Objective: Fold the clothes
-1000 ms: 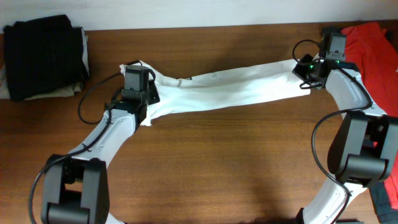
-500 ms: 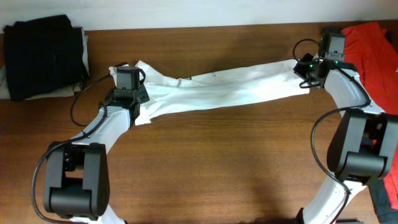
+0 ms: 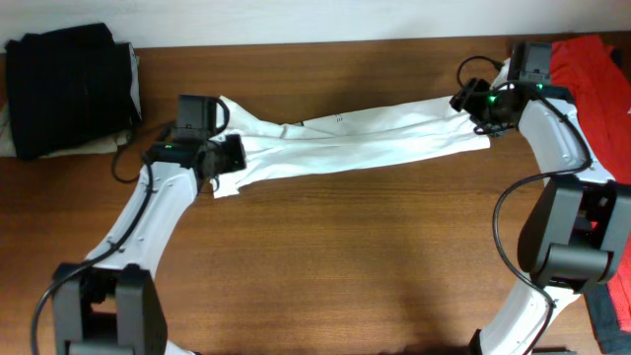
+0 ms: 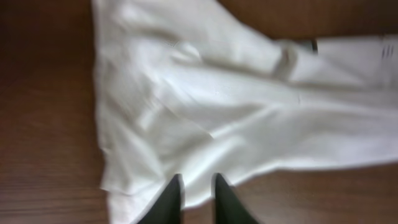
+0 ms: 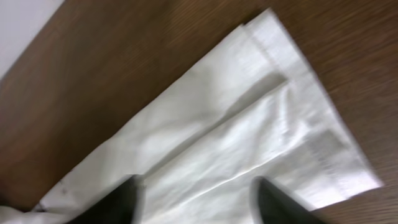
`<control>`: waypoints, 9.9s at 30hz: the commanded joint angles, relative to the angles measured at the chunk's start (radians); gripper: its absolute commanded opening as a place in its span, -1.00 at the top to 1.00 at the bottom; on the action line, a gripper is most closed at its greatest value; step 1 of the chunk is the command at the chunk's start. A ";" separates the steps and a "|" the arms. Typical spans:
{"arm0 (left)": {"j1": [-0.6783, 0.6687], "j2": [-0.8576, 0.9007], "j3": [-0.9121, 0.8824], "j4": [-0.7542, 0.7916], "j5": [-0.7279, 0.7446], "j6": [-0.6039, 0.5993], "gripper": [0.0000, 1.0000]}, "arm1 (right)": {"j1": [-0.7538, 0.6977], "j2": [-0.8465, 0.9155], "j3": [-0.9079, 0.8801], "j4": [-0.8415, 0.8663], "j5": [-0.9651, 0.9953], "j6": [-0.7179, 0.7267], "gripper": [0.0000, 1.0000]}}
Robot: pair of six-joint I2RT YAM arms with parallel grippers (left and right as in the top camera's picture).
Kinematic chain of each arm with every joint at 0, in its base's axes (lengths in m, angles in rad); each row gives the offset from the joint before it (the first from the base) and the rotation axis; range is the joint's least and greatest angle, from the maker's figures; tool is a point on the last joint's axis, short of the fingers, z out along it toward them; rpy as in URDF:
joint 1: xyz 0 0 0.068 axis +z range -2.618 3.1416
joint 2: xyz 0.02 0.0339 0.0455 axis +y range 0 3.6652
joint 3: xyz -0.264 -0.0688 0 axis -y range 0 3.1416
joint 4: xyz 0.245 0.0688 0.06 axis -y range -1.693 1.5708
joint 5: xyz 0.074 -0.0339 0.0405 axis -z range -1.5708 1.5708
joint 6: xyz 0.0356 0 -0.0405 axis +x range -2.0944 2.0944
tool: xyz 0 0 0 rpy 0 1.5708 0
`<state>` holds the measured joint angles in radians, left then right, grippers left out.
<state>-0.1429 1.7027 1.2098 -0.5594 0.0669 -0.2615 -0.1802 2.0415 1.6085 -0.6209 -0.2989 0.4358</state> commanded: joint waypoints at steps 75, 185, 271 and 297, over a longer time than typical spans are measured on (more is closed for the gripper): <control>0.285 0.153 0.219 -0.420 -0.332 -0.067 0.98 | 0.057 0.058 0.035 -0.095 -0.025 -0.050 0.92; 0.280 0.104 0.229 -0.397 -0.076 -0.044 -0.98 | 0.541 0.042 0.090 -0.244 0.041 -0.142 0.59; 0.280 0.131 0.228 -0.407 -0.062 -0.041 -0.98 | 0.763 0.146 0.324 -0.364 0.022 -0.088 -0.59; 0.280 0.131 0.223 -0.399 -0.062 -0.036 -0.98 | 0.634 0.243 0.486 -0.376 0.054 -0.122 -0.22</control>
<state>0.1383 1.8248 1.4364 -0.9607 -0.0059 -0.3061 0.5026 2.3814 2.0071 -0.9123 -0.2714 0.3359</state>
